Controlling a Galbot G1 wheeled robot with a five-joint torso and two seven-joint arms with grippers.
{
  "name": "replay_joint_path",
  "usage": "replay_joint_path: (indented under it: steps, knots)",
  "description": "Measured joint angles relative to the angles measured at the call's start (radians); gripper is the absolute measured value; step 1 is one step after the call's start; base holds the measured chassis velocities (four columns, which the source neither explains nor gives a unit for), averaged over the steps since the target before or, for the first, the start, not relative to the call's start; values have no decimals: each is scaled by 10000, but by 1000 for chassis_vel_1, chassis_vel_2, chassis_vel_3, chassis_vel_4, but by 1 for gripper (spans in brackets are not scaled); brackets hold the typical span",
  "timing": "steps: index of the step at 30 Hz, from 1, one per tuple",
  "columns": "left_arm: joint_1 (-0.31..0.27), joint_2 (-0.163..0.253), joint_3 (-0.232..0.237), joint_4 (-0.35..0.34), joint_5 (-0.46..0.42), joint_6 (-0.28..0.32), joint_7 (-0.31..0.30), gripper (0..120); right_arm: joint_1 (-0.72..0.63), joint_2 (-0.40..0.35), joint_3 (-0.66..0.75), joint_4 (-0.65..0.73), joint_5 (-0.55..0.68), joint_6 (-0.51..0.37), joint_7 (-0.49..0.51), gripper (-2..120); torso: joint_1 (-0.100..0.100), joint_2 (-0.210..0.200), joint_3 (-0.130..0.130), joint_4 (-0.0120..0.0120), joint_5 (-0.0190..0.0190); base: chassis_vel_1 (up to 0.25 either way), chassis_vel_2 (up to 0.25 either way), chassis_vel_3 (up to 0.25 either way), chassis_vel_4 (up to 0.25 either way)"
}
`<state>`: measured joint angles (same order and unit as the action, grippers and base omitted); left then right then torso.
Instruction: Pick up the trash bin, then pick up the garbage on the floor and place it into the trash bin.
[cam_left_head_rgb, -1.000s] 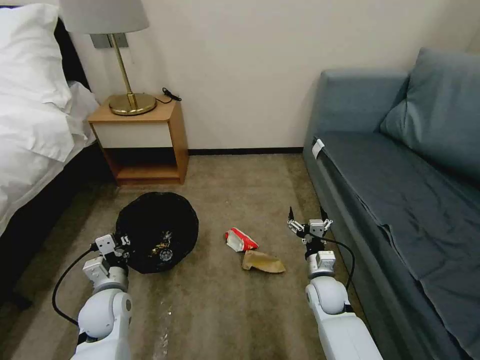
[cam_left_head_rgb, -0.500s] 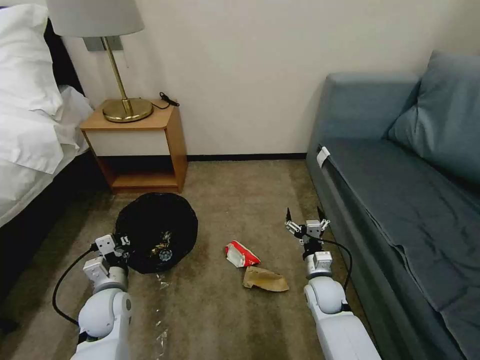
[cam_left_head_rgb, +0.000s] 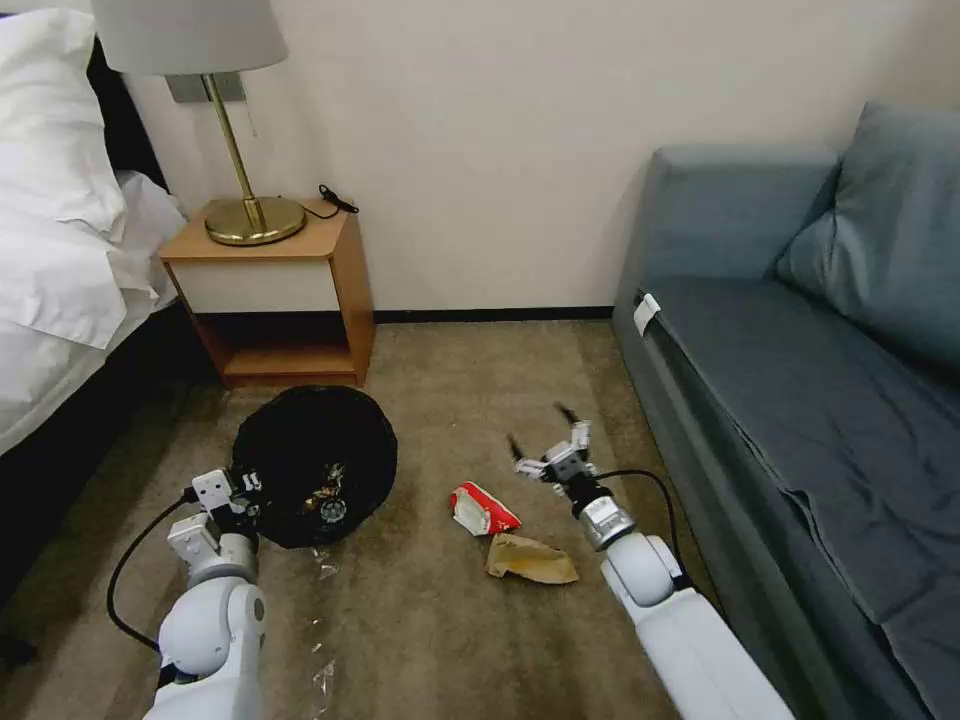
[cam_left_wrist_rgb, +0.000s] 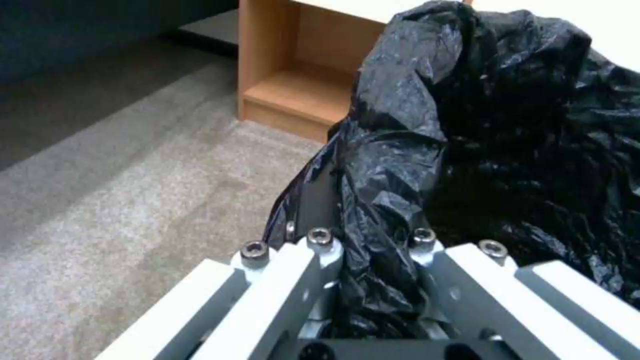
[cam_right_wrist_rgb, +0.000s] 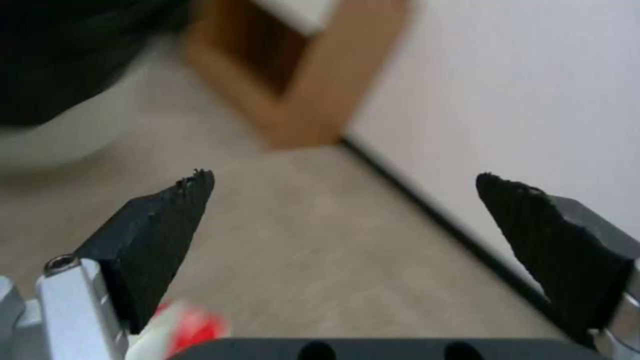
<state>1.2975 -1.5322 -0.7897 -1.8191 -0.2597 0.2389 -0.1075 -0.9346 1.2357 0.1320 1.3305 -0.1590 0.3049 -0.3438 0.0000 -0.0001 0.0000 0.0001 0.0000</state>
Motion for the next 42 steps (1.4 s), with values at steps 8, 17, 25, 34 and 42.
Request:
replay_joint_path:
  steps: [8,17,25,34,42]
  knots:
    - [81,-37,-56,-70,79,38,-1,4,1146,-5,-249,-1818,-1135,-19,-3799,100,0,0,0,0,0,0,0,0,0]
    - [135,-116,-125,-99,171,38,0,4,1750,316,201,-3087,-2573,555,-5671,100,0,2,0,0,0,0,0,0,0]
    - [128,-229,-63,-108,291,30,-26,4,2219,447,808,-4226,-3405,1009,-6307,100,0,2,0,-1,0,0,0,0,0]
    - [59,-224,-32,-195,291,68,-68,4,2457,606,997,-5522,-4257,1442,-5560,100,0,1,-1,-1,1,0,0,0,0]
    - [41,-238,-29,-168,286,68,-71,4,2316,722,1215,-6052,-4618,1717,-5083,94,0,2,0,-1,0,0,0,0,0]
